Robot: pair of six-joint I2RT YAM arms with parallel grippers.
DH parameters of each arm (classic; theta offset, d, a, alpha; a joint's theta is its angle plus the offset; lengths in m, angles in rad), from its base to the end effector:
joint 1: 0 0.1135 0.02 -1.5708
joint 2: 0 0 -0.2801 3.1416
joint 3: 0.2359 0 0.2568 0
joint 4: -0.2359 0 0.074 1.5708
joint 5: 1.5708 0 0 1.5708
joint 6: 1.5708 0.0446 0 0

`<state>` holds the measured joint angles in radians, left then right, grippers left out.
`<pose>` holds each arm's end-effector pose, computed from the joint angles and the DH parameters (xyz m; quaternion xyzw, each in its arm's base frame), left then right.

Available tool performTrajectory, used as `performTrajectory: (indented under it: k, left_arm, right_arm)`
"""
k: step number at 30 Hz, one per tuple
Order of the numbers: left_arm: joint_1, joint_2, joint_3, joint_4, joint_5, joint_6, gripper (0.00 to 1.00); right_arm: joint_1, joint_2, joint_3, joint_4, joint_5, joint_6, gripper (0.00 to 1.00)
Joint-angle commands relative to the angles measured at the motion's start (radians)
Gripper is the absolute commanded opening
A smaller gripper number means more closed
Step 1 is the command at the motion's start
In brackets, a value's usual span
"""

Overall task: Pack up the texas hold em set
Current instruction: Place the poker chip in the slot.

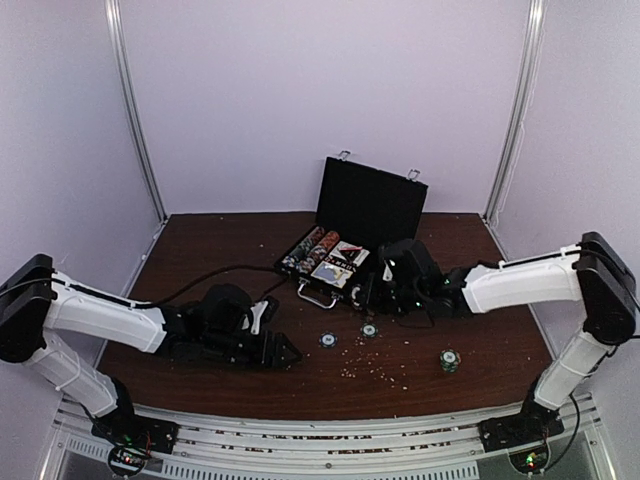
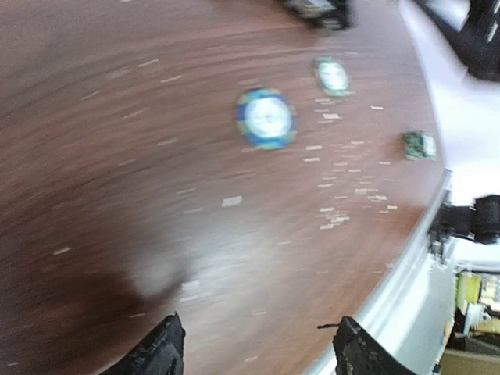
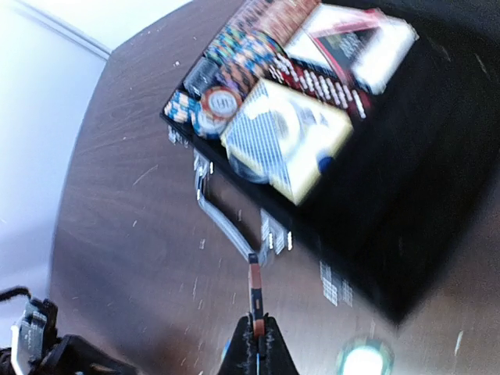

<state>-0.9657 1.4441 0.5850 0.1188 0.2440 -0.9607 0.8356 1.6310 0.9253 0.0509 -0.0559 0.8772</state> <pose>0.1503 -0.2362 0.1624 0.0514 0.9081 -0.3923 0.1372 0.2395 0.2686 0.2047 0.0063 0.8967 0.3503 0.2706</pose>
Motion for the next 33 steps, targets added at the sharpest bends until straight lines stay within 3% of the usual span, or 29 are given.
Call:
performTrajectory:
  k: [1, 9, 16, 33]
  left_arm:
    - [0.072, -0.019, -0.042, -0.043, -0.019, 0.034, 0.69]
    - [0.088, 0.004, -0.035, -0.037, -0.008, 0.04, 0.7]
    - [0.091, -0.011, -0.019, -0.083, -0.035, 0.064, 0.7]
    - [0.105, 0.022, -0.007, -0.092, -0.018, 0.066, 0.7]
  right_arm:
    - [-0.091, 0.21, 0.279, -0.193, -0.119, -0.482, 0.0]
    - [-0.113, 0.574, 0.855, -0.405, -0.178, -0.829, 0.0]
    - [-0.118, 0.826, 1.272, -0.615, -0.148, -0.96, 0.0]
    - [-0.144, 0.91, 1.314, -0.59, 0.06, -0.962, 0.0]
